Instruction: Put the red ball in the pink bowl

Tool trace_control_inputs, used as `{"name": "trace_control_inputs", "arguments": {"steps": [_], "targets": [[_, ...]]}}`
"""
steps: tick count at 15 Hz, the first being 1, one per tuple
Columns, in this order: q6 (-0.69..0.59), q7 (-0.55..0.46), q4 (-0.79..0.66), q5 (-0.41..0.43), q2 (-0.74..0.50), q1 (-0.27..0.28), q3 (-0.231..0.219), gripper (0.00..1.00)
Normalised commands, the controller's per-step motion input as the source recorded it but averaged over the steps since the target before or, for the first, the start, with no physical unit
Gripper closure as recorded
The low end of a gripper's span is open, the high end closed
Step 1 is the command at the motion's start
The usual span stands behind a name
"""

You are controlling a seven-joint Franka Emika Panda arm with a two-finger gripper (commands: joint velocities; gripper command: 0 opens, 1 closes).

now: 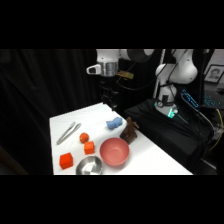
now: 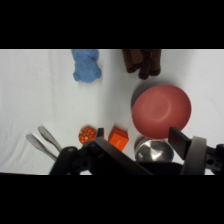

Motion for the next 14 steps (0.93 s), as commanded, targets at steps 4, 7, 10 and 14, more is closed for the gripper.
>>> {"name": "trace_control_inputs", "arguments": {"steps": [4, 7, 10, 14], "targets": [[0.02, 0.01, 0.05, 0.011, 0.04, -0.034, 0.015, 0.00], [0.06, 0.05, 0.15, -0.022, 0.12, -0.059, -0.002, 0.00], [0.11, 0.09, 0.23, -0.038, 0.21, -0.069, -0.012, 0.00], [0.17, 0.15, 0.30, -0.035, 0.30, -0.057, -0.019, 0.00]]}}
